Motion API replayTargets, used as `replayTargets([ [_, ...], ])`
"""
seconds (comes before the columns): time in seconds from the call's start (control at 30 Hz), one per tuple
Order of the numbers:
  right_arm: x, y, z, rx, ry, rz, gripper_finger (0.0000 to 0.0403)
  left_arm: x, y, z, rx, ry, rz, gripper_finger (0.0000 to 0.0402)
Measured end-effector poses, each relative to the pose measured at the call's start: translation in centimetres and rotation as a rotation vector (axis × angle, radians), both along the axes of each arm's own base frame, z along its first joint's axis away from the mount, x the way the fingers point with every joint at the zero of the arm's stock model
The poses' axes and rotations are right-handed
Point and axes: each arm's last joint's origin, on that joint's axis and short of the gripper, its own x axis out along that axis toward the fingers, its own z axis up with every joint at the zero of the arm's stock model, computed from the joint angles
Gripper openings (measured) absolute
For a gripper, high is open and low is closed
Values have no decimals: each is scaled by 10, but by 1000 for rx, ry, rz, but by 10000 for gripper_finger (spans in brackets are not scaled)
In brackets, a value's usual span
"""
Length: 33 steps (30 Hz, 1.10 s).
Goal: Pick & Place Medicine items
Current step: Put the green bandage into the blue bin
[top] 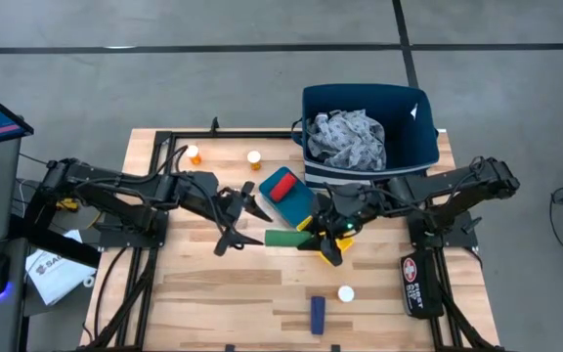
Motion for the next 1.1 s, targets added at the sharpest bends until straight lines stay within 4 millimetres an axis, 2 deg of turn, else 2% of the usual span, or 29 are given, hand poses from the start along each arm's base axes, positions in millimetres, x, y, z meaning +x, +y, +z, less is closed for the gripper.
replayTargets([
  [0.1,0,2,0,0,0,7,166,-1,0,-4,6,41,1,273],
  [0.33,0,1,0,-3,-3,7,166,0,0,1,0,-13,0,273],
  [0.73,4,-11,2,-20,-30,-27,166,2,-1,9,-11,-93,-2,273],
  [1.1,8,-23,5,-18,-67,-70,166,3,1,12,3,-127,71,273],
])
